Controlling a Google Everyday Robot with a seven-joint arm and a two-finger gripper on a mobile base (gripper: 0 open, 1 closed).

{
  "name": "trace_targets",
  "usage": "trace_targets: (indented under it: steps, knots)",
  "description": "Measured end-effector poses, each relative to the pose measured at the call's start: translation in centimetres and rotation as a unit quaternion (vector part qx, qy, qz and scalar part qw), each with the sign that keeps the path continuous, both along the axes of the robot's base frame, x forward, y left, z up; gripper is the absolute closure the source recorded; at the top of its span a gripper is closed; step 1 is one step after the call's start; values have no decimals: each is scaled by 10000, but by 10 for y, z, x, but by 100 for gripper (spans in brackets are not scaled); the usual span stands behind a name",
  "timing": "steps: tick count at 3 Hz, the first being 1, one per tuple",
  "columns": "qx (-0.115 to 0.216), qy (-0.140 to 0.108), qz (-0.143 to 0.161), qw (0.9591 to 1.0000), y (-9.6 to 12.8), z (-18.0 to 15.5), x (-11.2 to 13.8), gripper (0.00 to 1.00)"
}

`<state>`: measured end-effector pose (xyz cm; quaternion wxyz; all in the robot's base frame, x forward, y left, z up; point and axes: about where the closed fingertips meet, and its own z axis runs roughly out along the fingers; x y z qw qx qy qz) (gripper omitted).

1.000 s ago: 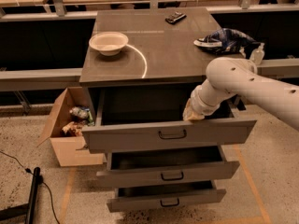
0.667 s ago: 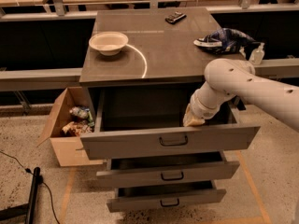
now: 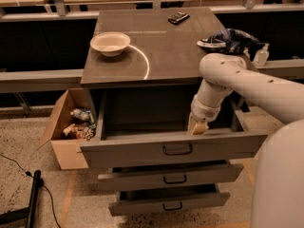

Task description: Open top drawer

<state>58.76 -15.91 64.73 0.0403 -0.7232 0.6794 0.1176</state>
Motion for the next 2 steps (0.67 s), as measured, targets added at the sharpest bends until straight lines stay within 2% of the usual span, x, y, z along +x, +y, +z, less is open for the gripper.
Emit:
trace_targets:
  steps: [1, 2]
  knots:
    - [-164, 813, 5, 9966, -4, -1, -19, 100]
    - [-326, 1330, -70, 9905, -10, 6, -35, 100]
